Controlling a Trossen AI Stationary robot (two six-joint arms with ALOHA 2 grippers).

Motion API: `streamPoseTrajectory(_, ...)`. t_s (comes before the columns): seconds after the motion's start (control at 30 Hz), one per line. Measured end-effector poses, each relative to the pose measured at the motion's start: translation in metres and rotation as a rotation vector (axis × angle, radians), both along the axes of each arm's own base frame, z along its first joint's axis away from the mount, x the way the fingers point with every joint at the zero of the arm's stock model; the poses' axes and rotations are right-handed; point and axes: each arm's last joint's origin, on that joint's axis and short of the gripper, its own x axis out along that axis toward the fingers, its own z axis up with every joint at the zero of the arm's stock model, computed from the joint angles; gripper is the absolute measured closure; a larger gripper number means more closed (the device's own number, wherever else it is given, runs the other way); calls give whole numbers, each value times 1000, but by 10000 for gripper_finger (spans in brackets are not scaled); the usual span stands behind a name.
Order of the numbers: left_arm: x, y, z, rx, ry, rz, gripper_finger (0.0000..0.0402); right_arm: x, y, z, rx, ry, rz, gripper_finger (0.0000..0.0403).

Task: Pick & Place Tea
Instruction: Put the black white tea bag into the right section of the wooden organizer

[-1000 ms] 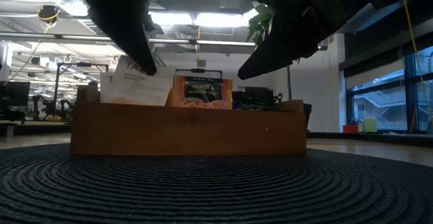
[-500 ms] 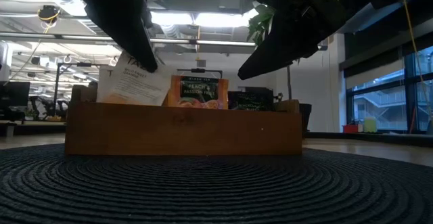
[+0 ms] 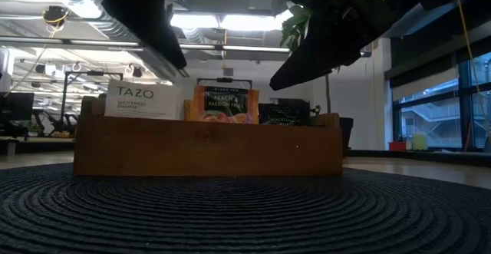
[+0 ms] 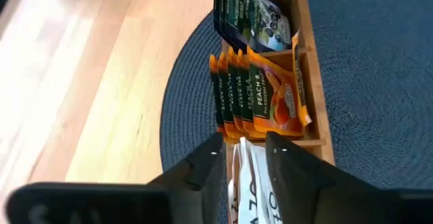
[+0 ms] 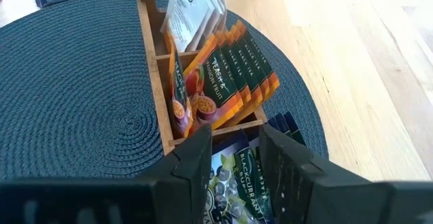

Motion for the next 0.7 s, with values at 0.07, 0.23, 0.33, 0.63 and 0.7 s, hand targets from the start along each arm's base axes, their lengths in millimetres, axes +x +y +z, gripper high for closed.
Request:
streamPoseTrajectory(0.07, -1, 0, 2, 5, -3, -9, 281, 0, 0, 0, 0, 0, 0, 276)
streamPoseTrajectory(0.23, -2, 0, 0, -28, 29, -18, 263, 0, 0, 0, 0, 0, 0, 276)
streamPoseTrajectory(0.33, -12, -2, 3, -58, 57, 29, 263, 0, 0, 0, 0, 0, 0, 276)
streamPoseTrajectory(0.63, -51, -58, 13, -301, 14, 15, 265, 0, 0, 0, 0, 0, 0, 276)
streamPoseTrajectory(0.7, -59, -72, 10, -365, 34, 30, 264, 0, 0, 0, 0, 0, 1, 276)
